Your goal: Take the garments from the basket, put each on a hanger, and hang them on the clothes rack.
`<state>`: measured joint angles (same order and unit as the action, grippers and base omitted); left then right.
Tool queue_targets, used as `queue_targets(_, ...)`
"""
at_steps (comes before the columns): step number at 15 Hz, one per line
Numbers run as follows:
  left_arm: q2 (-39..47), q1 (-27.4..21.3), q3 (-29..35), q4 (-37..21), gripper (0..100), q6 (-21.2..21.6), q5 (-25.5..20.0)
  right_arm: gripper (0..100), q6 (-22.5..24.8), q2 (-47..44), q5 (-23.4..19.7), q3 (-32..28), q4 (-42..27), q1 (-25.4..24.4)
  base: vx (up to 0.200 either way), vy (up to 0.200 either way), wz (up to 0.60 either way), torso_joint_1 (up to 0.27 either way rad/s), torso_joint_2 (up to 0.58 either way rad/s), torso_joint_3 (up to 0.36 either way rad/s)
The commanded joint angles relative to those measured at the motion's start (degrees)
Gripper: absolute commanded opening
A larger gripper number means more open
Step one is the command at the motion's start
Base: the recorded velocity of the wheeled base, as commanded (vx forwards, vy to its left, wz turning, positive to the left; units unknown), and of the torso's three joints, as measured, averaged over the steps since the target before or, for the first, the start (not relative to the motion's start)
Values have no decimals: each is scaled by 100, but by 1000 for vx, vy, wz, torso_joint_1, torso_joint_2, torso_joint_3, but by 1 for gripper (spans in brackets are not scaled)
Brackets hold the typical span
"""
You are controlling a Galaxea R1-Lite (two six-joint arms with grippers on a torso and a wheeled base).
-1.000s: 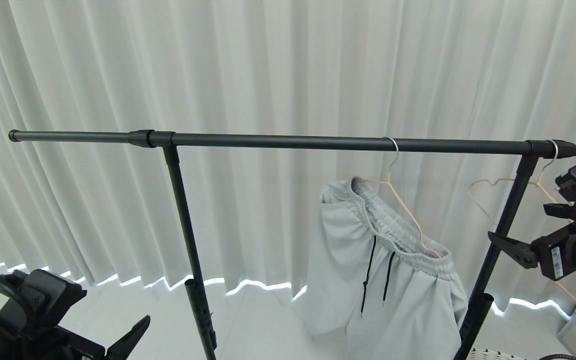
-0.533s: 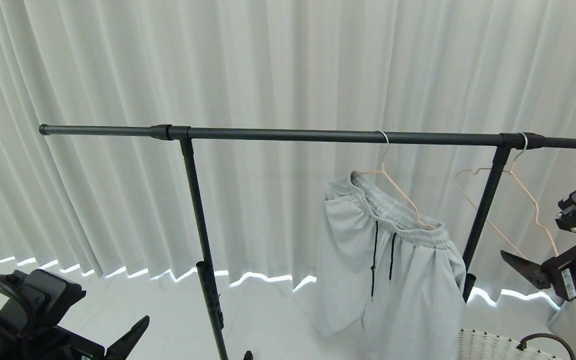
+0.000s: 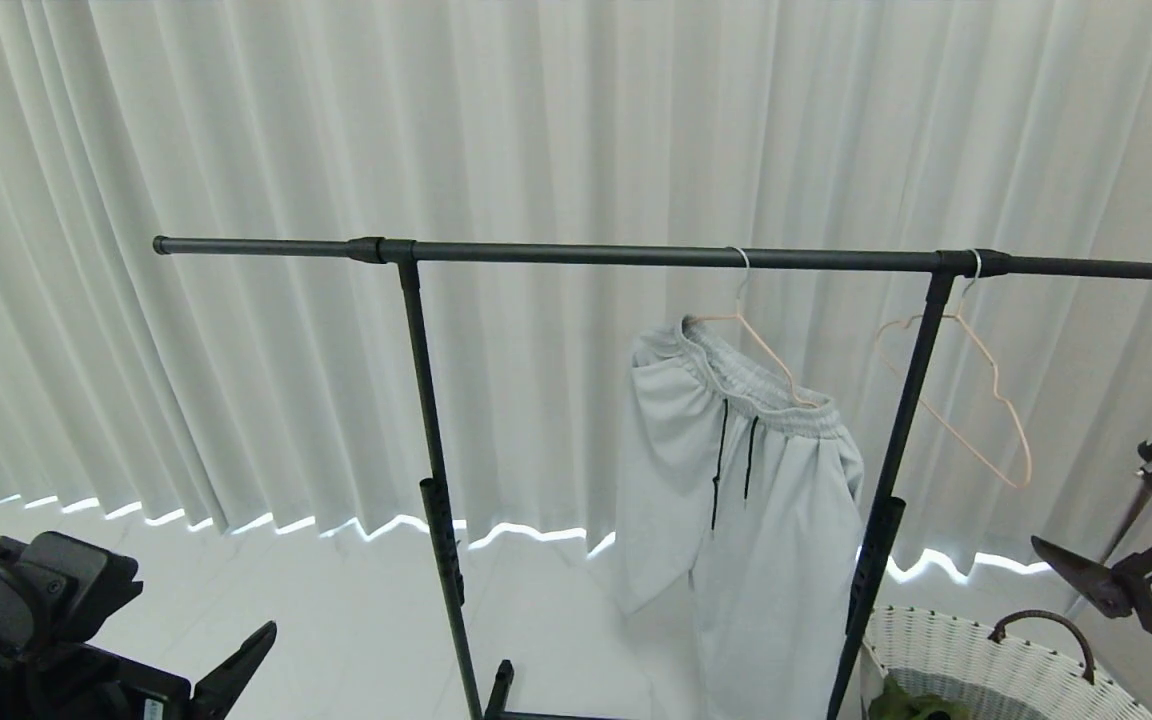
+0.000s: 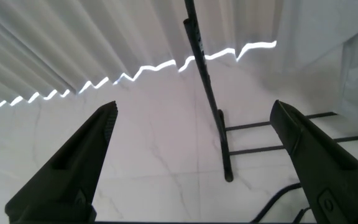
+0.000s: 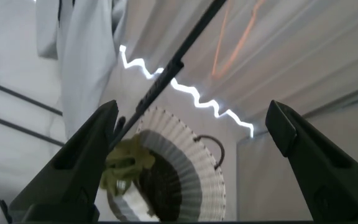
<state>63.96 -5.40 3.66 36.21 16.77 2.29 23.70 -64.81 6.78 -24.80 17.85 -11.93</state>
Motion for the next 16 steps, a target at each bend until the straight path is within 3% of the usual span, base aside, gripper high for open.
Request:
queue_targets(1, -24, 136, -14, 0, 100, 1, -9, 100, 3, 135, -1, 168, 17, 95, 0, 0, 0, 0, 0, 0)
queue_targets(9, -7, 136, 3, 0, 100, 1, -18, 100, 38, 144, 8, 291, 219, 121, 0, 0, 0, 0, 0, 0)
queue_targets(16, 2, 136, -5, 0, 100, 10, -18, 100, 38, 144, 8, 291, 228, 121, 0, 0, 0, -184, 425, 237)
